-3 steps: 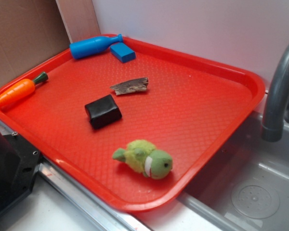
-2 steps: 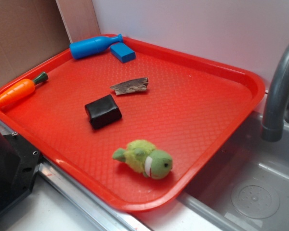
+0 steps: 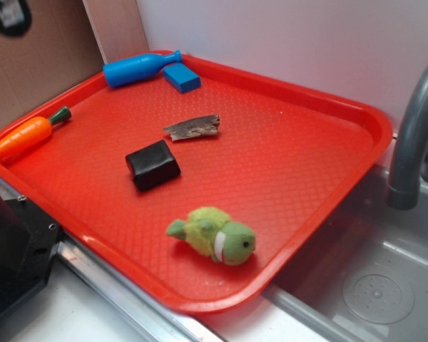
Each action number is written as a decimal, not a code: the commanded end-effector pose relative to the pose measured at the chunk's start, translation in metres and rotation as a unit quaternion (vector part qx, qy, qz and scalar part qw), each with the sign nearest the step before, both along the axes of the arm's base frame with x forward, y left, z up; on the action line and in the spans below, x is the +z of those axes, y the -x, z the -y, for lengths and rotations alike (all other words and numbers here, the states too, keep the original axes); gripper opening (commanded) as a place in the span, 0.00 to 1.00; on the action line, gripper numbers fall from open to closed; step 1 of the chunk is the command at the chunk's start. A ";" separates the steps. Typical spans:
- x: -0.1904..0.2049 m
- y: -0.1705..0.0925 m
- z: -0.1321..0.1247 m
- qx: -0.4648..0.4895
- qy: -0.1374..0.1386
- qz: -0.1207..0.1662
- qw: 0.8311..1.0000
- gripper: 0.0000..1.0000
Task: Grab the carrot.
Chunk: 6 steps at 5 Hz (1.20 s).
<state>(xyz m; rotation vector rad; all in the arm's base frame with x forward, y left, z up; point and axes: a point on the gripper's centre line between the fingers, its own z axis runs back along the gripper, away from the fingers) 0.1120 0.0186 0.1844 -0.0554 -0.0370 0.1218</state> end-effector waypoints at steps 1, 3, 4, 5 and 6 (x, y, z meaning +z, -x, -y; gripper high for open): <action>-0.058 -0.001 -0.053 0.052 -0.013 0.007 0.999 1.00; -0.085 -0.005 -0.104 0.046 -0.009 0.007 0.999 1.00; -0.103 -0.016 -0.119 0.041 -0.003 0.016 0.999 1.00; -0.126 -0.030 -0.120 0.030 0.007 0.000 1.000 1.00; -0.137 -0.035 -0.125 0.025 0.000 -0.013 1.000 1.00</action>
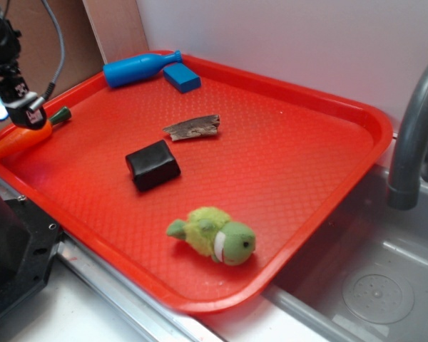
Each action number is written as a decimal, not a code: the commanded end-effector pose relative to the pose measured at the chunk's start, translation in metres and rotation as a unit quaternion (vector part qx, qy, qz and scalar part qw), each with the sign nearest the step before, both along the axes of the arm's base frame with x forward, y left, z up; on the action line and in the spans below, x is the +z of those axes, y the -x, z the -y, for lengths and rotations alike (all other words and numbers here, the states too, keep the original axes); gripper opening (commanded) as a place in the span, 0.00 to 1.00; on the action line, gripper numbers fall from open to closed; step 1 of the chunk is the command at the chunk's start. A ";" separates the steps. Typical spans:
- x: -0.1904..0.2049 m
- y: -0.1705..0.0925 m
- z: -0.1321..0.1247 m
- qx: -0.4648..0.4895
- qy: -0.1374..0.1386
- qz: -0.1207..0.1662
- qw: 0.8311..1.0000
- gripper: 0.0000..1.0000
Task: Grab the carrot.
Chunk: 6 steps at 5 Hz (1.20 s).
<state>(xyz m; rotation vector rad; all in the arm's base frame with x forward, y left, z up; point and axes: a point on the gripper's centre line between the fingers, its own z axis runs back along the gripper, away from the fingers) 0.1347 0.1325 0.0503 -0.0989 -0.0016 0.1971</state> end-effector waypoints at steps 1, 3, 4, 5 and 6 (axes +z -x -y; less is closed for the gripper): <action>-0.018 -0.023 -0.010 -0.024 -0.026 -0.010 0.999 1.00; -0.036 -0.023 0.042 -0.018 -0.005 -0.021 1.000 0.00; -0.041 -0.017 0.068 -0.035 -0.007 -0.026 0.999 0.00; -0.021 -0.021 0.076 -0.049 -0.014 -0.018 0.999 0.00; 0.028 -0.033 0.075 -0.070 -0.042 0.026 0.996 0.00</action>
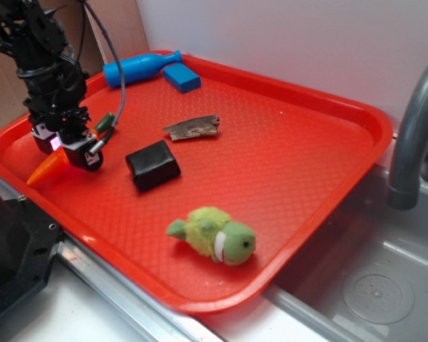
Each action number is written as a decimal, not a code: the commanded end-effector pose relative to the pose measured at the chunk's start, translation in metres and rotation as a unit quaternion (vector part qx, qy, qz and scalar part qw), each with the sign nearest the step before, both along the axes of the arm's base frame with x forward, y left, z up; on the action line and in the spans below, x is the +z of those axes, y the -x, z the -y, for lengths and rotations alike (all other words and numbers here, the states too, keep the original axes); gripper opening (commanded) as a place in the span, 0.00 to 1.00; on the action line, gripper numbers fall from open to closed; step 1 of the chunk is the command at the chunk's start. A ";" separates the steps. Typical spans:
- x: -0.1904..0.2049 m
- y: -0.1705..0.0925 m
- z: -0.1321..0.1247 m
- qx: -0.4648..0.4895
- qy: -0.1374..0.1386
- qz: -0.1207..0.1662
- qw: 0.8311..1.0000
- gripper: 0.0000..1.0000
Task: Grab the carrot.
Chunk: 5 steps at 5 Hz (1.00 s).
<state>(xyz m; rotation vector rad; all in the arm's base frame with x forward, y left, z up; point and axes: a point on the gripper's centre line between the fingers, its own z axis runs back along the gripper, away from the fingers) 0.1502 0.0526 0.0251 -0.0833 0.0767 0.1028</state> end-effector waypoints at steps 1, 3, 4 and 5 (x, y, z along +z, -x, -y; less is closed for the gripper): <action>0.104 -0.027 -0.007 0.011 -0.043 0.085 0.995 0.00; 0.204 -0.036 -0.004 0.019 -0.023 0.122 0.992 0.00; 0.220 -0.038 0.003 0.009 -0.032 0.128 0.991 0.00; 0.215 -0.036 0.008 0.006 -0.037 0.127 0.991 0.00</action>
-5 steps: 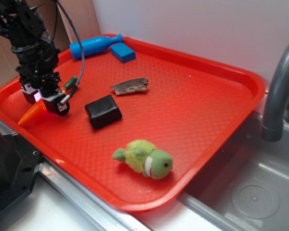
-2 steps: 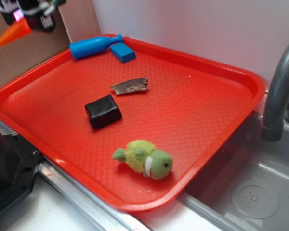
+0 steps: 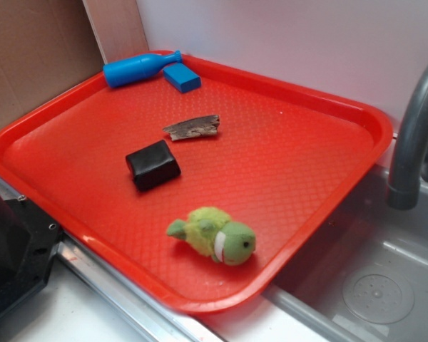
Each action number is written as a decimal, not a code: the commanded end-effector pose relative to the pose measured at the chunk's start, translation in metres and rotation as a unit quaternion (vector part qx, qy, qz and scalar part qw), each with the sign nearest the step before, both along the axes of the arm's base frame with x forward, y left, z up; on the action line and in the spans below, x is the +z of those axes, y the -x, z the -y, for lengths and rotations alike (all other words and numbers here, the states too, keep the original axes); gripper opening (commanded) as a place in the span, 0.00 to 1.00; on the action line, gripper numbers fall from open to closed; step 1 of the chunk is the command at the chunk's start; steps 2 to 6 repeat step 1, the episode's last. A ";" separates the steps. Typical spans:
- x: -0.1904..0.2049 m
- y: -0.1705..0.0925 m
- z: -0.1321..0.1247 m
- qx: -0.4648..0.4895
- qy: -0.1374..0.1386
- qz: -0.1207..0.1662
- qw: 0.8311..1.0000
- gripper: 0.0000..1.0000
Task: Grab the carrot.
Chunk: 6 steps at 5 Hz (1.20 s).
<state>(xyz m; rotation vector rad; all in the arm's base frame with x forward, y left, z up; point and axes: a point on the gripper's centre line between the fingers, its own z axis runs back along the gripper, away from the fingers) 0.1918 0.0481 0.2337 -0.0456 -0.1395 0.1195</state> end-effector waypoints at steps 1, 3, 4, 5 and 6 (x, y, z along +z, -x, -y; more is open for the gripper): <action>-0.001 0.005 0.005 -0.006 -0.021 0.010 1.000 0.00; -0.001 0.005 0.005 -0.006 -0.021 0.010 1.000 0.00; -0.001 0.005 0.005 -0.006 -0.021 0.010 1.000 0.00; -0.001 0.005 0.005 -0.006 -0.021 0.010 1.000 0.00; -0.001 0.005 0.005 -0.006 -0.021 0.010 1.000 0.00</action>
